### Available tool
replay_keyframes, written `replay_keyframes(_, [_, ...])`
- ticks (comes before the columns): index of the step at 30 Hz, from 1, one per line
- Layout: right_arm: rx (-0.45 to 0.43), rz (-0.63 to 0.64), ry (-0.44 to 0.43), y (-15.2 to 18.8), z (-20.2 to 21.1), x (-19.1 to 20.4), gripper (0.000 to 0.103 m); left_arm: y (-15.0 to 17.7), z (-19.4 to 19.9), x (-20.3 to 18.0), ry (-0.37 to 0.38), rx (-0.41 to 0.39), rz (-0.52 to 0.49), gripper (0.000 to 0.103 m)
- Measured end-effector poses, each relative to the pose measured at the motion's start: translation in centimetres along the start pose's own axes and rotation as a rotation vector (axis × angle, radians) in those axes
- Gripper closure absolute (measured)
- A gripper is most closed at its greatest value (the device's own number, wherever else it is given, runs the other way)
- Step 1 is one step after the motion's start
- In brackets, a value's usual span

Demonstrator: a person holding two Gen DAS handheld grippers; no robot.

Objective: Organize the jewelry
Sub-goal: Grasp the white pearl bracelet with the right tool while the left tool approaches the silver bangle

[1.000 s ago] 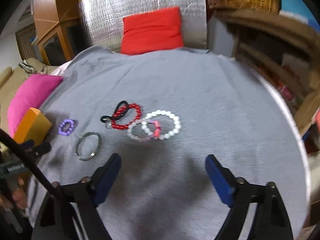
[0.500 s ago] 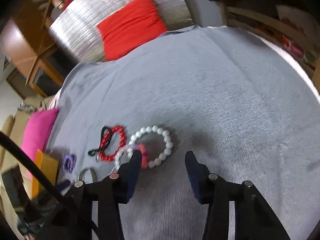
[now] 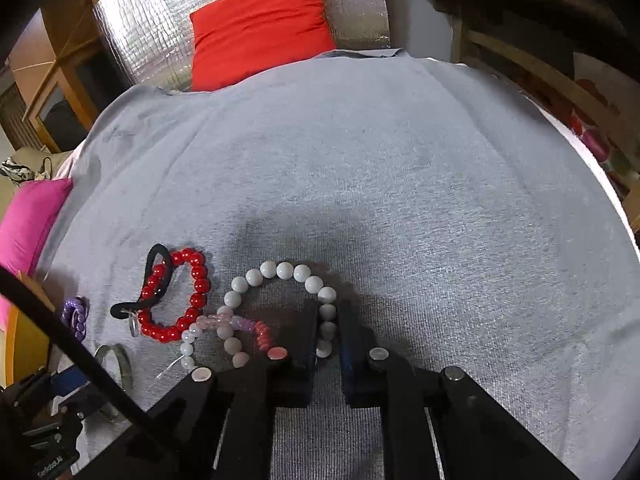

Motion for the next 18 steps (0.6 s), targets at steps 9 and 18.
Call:
replay_keyframes(9, [-0.136,-0.071,-0.118,-1.2,4.8,-0.3,0.093,0.1,1.1,1.5,0.049,-0.022,0.051,0.096])
replay_keyframes(18, [-0.257,-0.094,-0.294,-1.4,9.5,1.3,0.093,0.3,3.7,1.3,0.081,-0.081,0.043,0.097])
Point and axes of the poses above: each gripper's, at about its wrist camera, not at the fingertips, and z roughly against the way its jaws point, x to its left, y to its underside, the point moved 3 cm from there along -z, roughly the way its jaws point, and after that the axes turned 10 degrees about -y, right-handed, at the moved point
